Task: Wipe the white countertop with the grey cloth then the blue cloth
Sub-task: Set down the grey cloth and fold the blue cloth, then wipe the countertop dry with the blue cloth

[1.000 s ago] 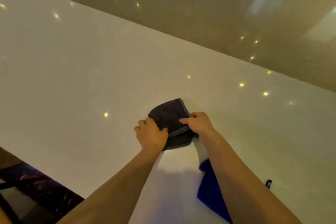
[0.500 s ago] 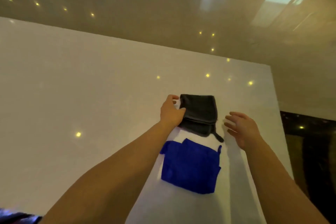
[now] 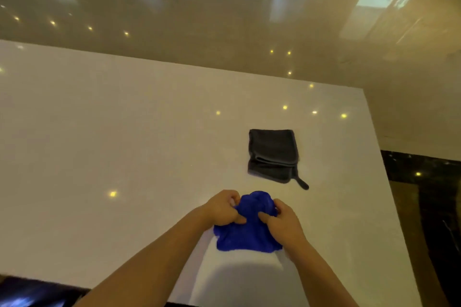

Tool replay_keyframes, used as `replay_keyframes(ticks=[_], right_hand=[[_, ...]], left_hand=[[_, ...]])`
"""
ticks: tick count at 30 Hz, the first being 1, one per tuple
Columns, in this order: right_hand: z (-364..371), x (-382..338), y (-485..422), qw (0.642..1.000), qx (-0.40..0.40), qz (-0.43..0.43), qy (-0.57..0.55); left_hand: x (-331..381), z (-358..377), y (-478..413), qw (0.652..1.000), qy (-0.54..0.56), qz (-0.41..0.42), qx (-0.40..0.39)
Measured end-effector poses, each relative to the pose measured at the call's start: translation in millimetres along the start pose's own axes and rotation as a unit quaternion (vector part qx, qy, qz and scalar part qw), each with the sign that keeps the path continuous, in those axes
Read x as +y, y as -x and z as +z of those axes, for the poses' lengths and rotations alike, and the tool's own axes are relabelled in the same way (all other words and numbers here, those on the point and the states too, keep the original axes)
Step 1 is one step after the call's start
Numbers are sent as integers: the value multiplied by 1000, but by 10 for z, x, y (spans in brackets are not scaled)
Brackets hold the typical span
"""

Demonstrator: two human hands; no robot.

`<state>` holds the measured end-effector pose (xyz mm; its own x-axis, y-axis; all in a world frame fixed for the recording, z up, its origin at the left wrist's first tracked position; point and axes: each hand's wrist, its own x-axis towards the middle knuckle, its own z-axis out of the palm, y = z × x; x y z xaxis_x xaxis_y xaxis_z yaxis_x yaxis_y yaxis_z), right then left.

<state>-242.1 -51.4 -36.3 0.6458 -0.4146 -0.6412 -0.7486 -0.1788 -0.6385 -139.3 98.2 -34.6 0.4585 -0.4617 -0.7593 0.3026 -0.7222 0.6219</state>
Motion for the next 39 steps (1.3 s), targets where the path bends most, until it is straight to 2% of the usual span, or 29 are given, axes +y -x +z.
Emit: replay_keyframes(ticks=[3,5,7,8,9,11,13,15,18,20,23,26,28,30,33,36,39], right_hand=[[257,-439,-52,986,-96,14,-138],[440,-716,-176,982,-98,-10,-159],[710,-959,-315,997,8,-67,-48],[878,-1030,-383,988,82,-119,56],[1028,-1051,-423,961,118,-187,165],[1382,-1002,-509,883,43,-295,362],[1687,-926,-717,813,-37,-328,479],[1804,-984,-978,792,-24,-345,503],[2060,-1287,-1278,768,-7,-365,527],[2272,-1529,-1362,781,14,-352,515],[3115,-2096,-1401,795,10,-355,492],[4009,-2521,-1225,765,-14,-422,487],[4279,-2559,-1070,732,-35,-470,492],[4187,-2390,-1018,702,-56,-510,494],[3486,-1766,-856,710,-50,-525,467],[2513,-991,-707,725,-33,-459,513],[1909,-838,-833,742,-30,-394,542]], left_hand=[[-345,-661,252,974,222,7,53],[-475,-1016,333,951,287,27,113],[-656,-1310,347,929,288,39,229],[-802,-1450,337,916,243,27,316],[-968,-1549,343,898,171,6,406],[-1418,-1723,410,849,21,-70,524],[-1940,-1833,510,828,-87,-186,521],[-2360,-1824,590,829,-139,-249,481],[-2652,-1841,592,831,-145,-249,475],[-2606,-1830,582,835,-147,-241,472],[-2655,-1845,573,833,-141,-252,471],[-2685,-1862,559,822,-137,-256,491],[-2692,-1851,574,820,-136,-251,497],[-2690,-1861,590,822,-136,-240,499],[-2644,-1839,640,828,-133,-222,498],[-2599,-1856,675,831,-138,-224,491],[-2591,-1861,680,827,-142,-230,492]])
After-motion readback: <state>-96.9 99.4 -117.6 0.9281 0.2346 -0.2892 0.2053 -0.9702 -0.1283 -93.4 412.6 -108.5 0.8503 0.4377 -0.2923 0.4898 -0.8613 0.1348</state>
